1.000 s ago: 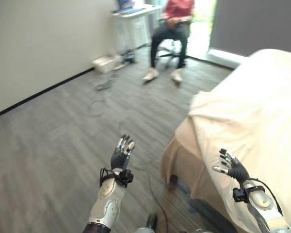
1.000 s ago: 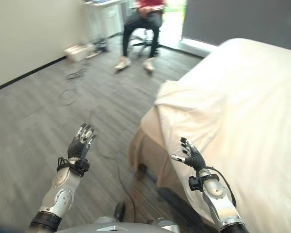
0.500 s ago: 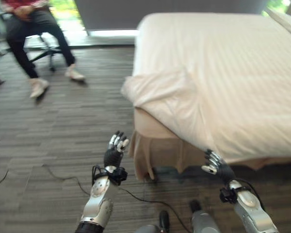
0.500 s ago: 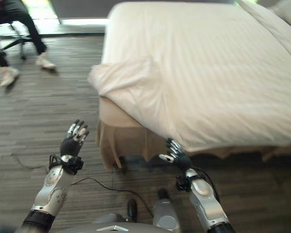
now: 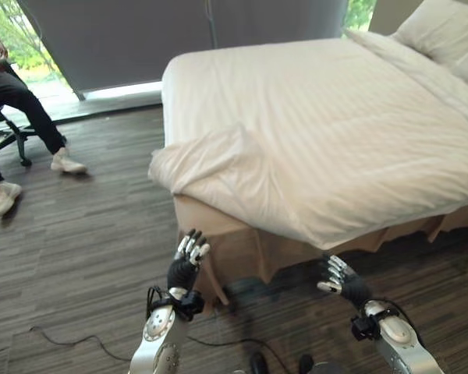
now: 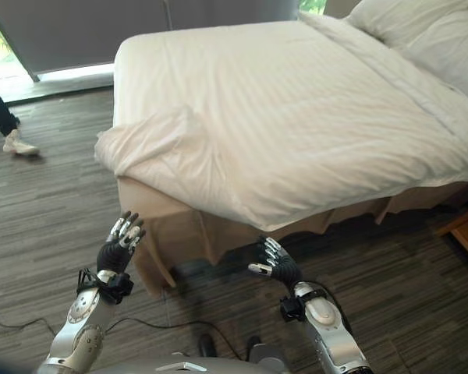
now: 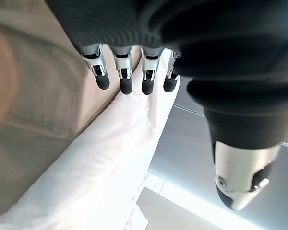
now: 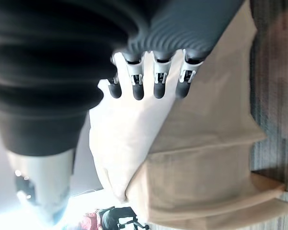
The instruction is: Making the bed.
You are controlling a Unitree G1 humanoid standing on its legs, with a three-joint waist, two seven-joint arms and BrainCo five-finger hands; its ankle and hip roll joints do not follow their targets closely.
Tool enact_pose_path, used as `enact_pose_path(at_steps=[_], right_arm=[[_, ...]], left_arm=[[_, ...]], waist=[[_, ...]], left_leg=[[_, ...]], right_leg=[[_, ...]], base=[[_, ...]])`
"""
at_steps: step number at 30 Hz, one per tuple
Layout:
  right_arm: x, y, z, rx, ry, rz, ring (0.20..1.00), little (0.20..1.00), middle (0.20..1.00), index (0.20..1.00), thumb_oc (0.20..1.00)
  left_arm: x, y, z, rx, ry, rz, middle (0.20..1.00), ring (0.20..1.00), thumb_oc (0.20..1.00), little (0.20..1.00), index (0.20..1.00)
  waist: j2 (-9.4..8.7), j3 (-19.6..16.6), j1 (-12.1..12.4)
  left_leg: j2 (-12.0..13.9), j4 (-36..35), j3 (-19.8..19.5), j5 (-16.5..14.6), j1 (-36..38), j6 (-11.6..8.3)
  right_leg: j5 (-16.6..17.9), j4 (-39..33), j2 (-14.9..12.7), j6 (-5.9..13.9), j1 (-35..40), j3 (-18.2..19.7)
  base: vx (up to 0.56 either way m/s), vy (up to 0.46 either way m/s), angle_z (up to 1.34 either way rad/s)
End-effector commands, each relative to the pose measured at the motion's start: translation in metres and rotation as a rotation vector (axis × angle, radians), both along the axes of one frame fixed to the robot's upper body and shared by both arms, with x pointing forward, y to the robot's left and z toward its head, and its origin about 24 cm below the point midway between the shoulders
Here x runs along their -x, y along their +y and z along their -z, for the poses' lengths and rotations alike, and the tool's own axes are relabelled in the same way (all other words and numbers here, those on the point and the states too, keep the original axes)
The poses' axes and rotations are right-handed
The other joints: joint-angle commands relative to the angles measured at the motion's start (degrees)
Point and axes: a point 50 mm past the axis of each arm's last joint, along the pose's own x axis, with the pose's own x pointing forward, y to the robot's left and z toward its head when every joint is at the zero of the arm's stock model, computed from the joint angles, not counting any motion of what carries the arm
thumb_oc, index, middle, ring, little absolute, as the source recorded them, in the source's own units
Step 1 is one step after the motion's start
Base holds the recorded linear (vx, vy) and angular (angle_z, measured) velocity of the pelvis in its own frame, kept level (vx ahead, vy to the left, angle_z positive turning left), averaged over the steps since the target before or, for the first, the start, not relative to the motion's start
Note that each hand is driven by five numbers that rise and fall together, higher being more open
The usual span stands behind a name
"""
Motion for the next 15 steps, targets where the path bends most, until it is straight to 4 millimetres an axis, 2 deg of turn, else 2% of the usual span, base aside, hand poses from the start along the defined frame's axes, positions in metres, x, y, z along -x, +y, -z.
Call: enact_pose_path(at_steps=[1, 2, 3, 4, 6, 7, 8, 9, 10, 11, 13, 14, 15], right_arm=[[-0.015, -0.007, -0.020, -0.019, -0.107, 0.009, 1.000, 1.000, 1.000, 1.000, 1.000], [-0.015, -0.008, -0.018, -0.005, -0.096, -0.004, 1.000, 1.000, 1.000, 1.000, 1.000], [-0.015, -0.008, -0.018, -0.005, -0.096, -0.004, 1.000, 1.000, 1.000, 1.000, 1.000], [-0.015, -0.007, -0.019, 0.001, -0.098, -0.016, 1.000, 1.000, 1.000, 1.000, 1.000], [-0.014, -0.010, -0.023, -0.001, -0.116, -0.009, 1.000, 1.000, 1.000, 1.000, 1.000], [-0.014, -0.012, -0.025, -0.004, -0.125, 0.002, 1.000, 1.000, 1.000, 1.000, 1.000], [-0.014, -0.012, -0.025, -0.004, -0.125, 0.002, 1.000, 1.000, 1.000, 1.000, 1.000], [-0.015, -0.012, -0.026, -0.010, -0.136, 0.012, 1.000, 1.000, 1.000, 1.000, 1.000], [-0.015, -0.015, -0.027, -0.007, -0.142, 0.021, 1.000, 1.000, 1.000, 1.000, 1.000], [-0.015, -0.017, -0.027, 0.007, -0.142, 0.024, 1.000, 1.000, 1.000, 1.000, 1.000], [-0.015, -0.019, -0.027, 0.018, -0.138, 0.029, 1.000, 1.000, 1.000, 1.000, 1.000], [-0.014, -0.024, -0.026, 0.031, -0.132, 0.044, 1.000, 1.000, 1.000, 1.000, 1.000], [-0.014, -0.026, -0.025, 0.035, -0.128, 0.053, 1.000, 1.000, 1.000, 1.000, 1.000]], left_arm=[[-0.023, -0.006, -0.030, 0.023, -0.163, 0.027, 1.000, 1.000, 1.000, 1.000, 1.000], [-0.023, -0.004, -0.031, 0.011, -0.164, 0.020, 1.000, 1.000, 1.000, 1.000, 1.000], [-0.023, -0.004, -0.031, 0.011, -0.165, 0.020, 1.000, 1.000, 1.000, 1.000, 1.000], [-0.023, -0.004, -0.031, 0.016, -0.168, 0.012, 1.000, 1.000, 1.000, 1.000, 1.000], [-0.018, 0.003, -0.028, 0.032, -0.152, -0.032, 1.000, 1.000, 1.000, 1.000, 1.000], [-0.017, 0.005, -0.027, 0.030, -0.148, -0.041, 1.000, 1.000, 1.000, 1.000, 1.000], [-0.017, 0.005, -0.027, 0.030, -0.147, -0.041, 1.000, 1.000, 1.000, 1.000, 1.000], [-0.016, 0.007, -0.025, 0.023, -0.139, -0.052, 1.000, 1.000, 1.000, 1.000, 1.000], [-0.017, 0.009, -0.025, 0.014, -0.139, -0.070, 1.000, 1.000, 1.000, 1.000, 1.000], [-0.020, 0.009, -0.027, 0.002, -0.146, -0.069, 1.000, 1.000, 1.000, 1.000, 1.000], [-0.021, 0.009, -0.028, -0.003, -0.150, -0.071, 1.000, 1.000, 1.000, 1.000, 1.000], [-0.024, 0.010, -0.030, 0.000, -0.161, -0.079, 1.000, 1.000, 1.000, 1.000, 1.000], [-0.025, 0.010, -0.030, 0.008, -0.162, -0.078, 1.000, 1.000, 1.000, 1.000, 1.000]], waist=[[-1.59, 3.74, -0.03], [-1.55, 4.63, 1.11], [-1.63, 4.48, 1.04], [-1.80, 4.68, 1.58], [-2.45, 4.39, 1.78], [-2.13, 4.27, 1.86], [-2.13, 4.34, 1.95], [-1.59, 4.22, 2.12], [-0.26, 4.27, 1.35], [0.34, 4.34, 1.10], [0.78, 4.40, 1.03], [1.49, 4.06, 0.90], [1.72, 3.64, 0.90]], left_leg=[[1.30, 12.22, -13.22, 0.29, -1.33, -4.28], [-0.10, 16.24, -17.50, 0.30, -3.04, -4.97], [-0.19, 16.16, -17.54, 0.52, -3.28, -4.96], [-0.58, 16.74, -19.81, 0.53, -3.93, -5.08], [4.57, 14.79, -20.90, 1.25, -4.90, -5.48], [5.95, 13.01, -21.34, 1.55, -4.16, -5.41], [5.98, 12.81, -21.25, 1.58, -3.91, -5.43], [8.13, 10.43, -22.98, 2.92, -3.75, -5.60], [12.25, 6.97, -22.84, 6.16, -3.82, -6.71], [13.83, 5.76, -22.67, 7.65, -3.91, -7.30], [14.83, 5.11, -22.58, 9.00, -3.82, -7.84], [15.95, 5.07, -22.54, 10.71, -3.75, -8.96], [15.71, 5.65, -22.82, 10.67, -3.61, -9.55]], right_leg=[[5.26, -7.26, -0.98, -0.02, 4.04, 1.22], [5.22, -7.20, -0.86, -0.48, 3.92, 2.59], [5.35, -7.26, -0.95, -0.47, 3.71, 2.55], [5.36, -7.58, -1.24, -0.48, 3.69, 3.38], [4.73, -7.49, -3.11, 0.80, 4.15, 5.71], [3.81, -6.85, -3.52, 1.05, 4.35, 6.36], [3.71, -6.75, -3.51, 1.03, 4.42, 6.43], [2.66, -5.47, -3.75, 1.27, 4.04, 7.80], [1.25, -3.73, -5.16, 1.95, 3.83, 8.85], [0.56, -3.02, -6.04, 2.38, 3.78, 9.22], [0.12, -2.46, -6.77, 2.71, 3.85, 9.44], [0.19, -2.30, -8.45, 3.62, 4.47, 10.08], [0.85, -2.75, -9.32, 4.13, 5.06, 10.23]], base=[[0.00, -0.059, 0.10], [0.00, -0.034, -0.05], [0.02, 0.009, -0.43], [0.10, 0.045, -0.94], [0.19, 0.132, -0.82], [0.13, 0.116, -0.20], [0.13, 0.146, -0.31], [0.15, 0.299, -0.47], [0.19, 0.421, -0.56], [0.13, 0.323, -0.47], [0.12, 0.293, -0.29], [0.20, 0.481, -0.19], [0.21, 0.497, -0.16]])
